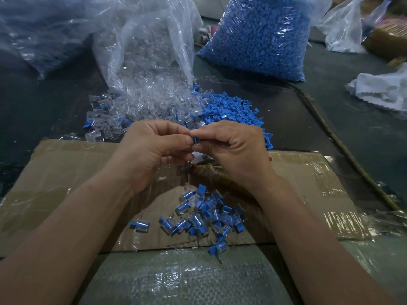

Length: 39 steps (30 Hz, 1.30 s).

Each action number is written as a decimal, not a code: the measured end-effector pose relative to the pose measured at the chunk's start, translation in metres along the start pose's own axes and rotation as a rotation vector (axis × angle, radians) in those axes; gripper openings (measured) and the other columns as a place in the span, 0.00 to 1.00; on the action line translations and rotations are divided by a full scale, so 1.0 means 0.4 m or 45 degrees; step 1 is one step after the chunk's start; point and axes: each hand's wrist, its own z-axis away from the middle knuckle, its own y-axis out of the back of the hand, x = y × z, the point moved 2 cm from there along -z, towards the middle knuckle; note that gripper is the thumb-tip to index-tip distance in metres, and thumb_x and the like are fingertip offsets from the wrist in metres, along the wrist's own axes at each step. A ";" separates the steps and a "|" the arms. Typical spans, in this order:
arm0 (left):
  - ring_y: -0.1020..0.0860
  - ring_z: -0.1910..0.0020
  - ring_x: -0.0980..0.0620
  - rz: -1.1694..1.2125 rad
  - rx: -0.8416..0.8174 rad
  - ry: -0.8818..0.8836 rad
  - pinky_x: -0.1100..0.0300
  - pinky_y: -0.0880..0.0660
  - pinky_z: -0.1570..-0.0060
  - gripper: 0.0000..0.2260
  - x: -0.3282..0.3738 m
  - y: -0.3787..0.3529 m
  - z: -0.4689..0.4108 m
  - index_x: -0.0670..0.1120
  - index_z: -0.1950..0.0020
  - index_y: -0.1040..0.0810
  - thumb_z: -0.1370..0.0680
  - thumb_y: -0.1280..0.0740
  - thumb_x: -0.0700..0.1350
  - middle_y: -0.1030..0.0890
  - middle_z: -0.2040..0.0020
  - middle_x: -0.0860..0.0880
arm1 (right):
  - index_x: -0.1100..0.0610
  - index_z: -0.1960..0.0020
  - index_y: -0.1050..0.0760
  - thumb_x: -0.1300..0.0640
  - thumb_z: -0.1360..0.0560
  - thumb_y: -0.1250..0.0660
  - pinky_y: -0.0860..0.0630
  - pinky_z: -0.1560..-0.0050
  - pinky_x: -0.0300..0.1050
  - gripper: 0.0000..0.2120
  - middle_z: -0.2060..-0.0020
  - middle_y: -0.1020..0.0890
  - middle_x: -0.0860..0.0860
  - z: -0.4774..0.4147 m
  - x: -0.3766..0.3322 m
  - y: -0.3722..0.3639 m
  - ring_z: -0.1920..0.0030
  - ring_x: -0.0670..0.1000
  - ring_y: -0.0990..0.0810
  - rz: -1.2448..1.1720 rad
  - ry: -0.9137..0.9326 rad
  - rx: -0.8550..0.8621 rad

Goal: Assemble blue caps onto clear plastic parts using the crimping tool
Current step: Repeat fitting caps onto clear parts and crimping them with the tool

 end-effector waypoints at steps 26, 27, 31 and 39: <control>0.21 0.74 0.56 0.069 0.139 -0.086 0.67 0.24 0.73 0.08 -0.002 0.025 -0.014 0.41 0.62 0.24 0.39 0.32 0.40 0.19 0.72 0.48 | 0.45 0.43 0.29 0.44 0.41 0.23 0.33 0.54 0.41 0.30 0.56 0.33 0.39 0.011 0.062 0.082 0.52 0.45 0.31 0.613 -0.636 -0.970; 0.21 0.74 0.56 0.068 0.140 -0.087 0.67 0.24 0.73 0.07 -0.003 0.027 -0.015 0.42 0.62 0.25 0.39 0.32 0.40 0.19 0.72 0.48 | 0.46 0.42 0.28 0.46 0.40 0.24 0.33 0.55 0.41 0.28 0.57 0.33 0.39 0.009 0.059 0.079 0.53 0.45 0.31 0.644 -0.614 -0.948; 0.20 0.72 0.56 0.093 0.155 -0.088 0.67 0.24 0.72 0.04 -0.007 0.032 -0.019 0.42 0.62 0.25 0.35 0.33 0.37 0.19 0.72 0.49 | 0.49 0.47 0.24 0.49 0.36 0.29 0.33 0.63 0.41 0.18 0.62 0.29 0.41 0.000 0.051 0.069 0.61 0.43 0.30 0.715 -0.562 -0.881; 0.20 0.71 0.55 0.115 0.164 -0.142 0.67 0.24 0.71 0.03 -0.010 0.042 -0.025 0.42 0.61 0.25 0.33 0.34 0.36 0.19 0.71 0.49 | 0.52 0.54 0.29 0.58 0.31 0.35 0.38 0.65 0.42 0.06 0.61 0.29 0.47 -0.001 0.074 0.066 0.60 0.48 0.31 0.862 -0.484 -0.707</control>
